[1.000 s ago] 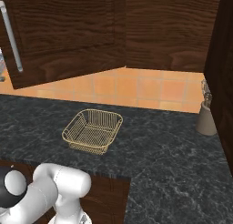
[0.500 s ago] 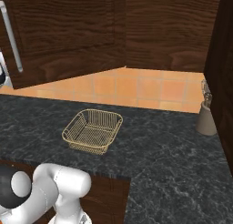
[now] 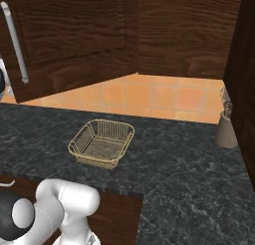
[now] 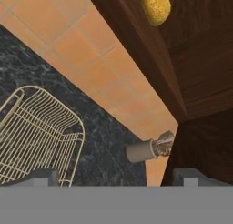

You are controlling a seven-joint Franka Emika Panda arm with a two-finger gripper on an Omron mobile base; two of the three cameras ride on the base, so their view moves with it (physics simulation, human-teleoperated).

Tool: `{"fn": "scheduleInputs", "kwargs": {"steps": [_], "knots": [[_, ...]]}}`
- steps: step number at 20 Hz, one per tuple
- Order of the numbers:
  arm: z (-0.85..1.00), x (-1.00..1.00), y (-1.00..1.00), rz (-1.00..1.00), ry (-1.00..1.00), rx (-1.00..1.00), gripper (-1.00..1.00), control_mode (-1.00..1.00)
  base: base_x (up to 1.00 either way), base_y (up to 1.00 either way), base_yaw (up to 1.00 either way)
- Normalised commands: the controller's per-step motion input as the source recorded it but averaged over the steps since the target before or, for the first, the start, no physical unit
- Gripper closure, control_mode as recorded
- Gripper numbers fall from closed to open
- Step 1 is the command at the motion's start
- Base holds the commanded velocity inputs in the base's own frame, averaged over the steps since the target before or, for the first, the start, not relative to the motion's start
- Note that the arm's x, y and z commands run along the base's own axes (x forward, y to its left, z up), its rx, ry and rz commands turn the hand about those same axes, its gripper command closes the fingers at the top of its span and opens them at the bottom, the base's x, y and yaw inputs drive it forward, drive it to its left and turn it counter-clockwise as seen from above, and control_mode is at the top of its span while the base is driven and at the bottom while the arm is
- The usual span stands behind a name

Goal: Open the cabinet, pick up the bread from the cabinet and place it in the basket. Then move the basket to the dining counter.

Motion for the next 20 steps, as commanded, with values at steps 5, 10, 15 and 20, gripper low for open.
{"fn": "scheduleInputs", "kwargs": {"steps": [5, 10, 15, 20], "knots": [[0.27, -0.35, -0.35, -0.04, 0.05, 0.0, -1.0, -1.0, 0.0, 0.0, 0.0], [0.04, -0.47, -0.14, -0.12, 0.01, 0.0, -1.0, -1.0, 0.0, 0.0, 0.0], [0.02, -0.34, -0.26, -0.21, 0.0, 0.0, -1.0, -1.0, 0.0, 0.0, 0.0], [0.07, -0.08, -0.42, -0.12, 0.0, 0.0, -1.0, -1.0, 0.0, 0.0, 0.0]]}}
